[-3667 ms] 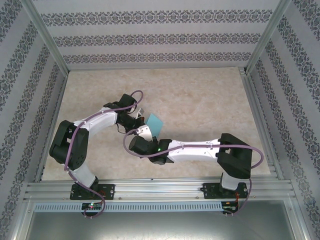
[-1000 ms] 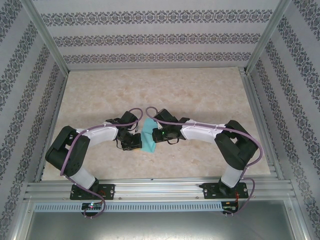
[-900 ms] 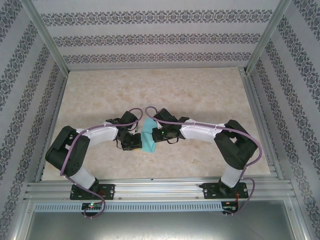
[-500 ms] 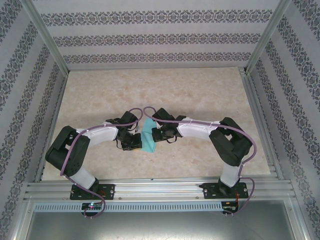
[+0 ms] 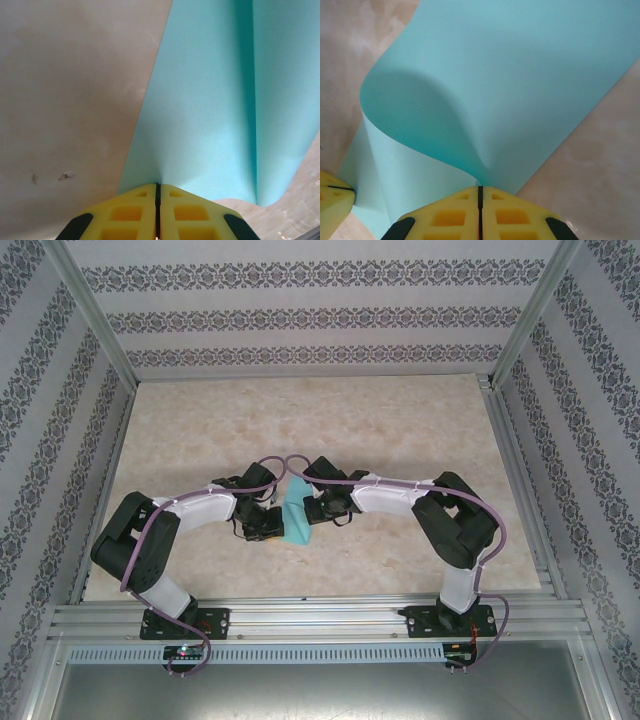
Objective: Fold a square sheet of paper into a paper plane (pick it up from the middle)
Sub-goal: Fold the triangle a second time at the center of the table.
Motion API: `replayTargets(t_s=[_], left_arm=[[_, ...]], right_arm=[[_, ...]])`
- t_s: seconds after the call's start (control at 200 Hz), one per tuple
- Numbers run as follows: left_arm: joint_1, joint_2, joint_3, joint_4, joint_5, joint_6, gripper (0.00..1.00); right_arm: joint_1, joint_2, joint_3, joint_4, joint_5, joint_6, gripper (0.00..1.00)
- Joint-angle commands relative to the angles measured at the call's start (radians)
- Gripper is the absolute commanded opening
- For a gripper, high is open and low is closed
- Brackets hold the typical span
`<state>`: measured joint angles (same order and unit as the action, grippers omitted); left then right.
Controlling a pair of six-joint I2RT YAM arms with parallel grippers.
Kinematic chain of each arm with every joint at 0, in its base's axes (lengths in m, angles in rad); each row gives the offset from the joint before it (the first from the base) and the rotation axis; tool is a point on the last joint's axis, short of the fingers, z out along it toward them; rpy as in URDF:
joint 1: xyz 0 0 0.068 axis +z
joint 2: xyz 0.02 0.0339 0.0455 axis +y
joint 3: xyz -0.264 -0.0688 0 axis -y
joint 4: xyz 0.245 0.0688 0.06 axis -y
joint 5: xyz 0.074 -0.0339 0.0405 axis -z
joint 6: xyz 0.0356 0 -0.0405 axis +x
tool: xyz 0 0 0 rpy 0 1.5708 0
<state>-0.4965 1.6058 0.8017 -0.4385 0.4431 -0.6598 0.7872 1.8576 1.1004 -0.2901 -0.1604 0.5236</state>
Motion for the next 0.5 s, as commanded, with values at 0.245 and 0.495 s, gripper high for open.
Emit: replayTargets(t_s=[0.245,0.495], left_arm=[[-0.018,0.033,0.001,-0.029,-0.045,0.016,0.1],[-0.02,0.032,-0.005,-0.022,-0.045,0.009,0.1]], right_arm=[[-0.011,0.009,0.023,-0.018,0.029,0.008,0.07],[-0.008,0.018,0.034,-0.042,0.038,0.017,0.08]])
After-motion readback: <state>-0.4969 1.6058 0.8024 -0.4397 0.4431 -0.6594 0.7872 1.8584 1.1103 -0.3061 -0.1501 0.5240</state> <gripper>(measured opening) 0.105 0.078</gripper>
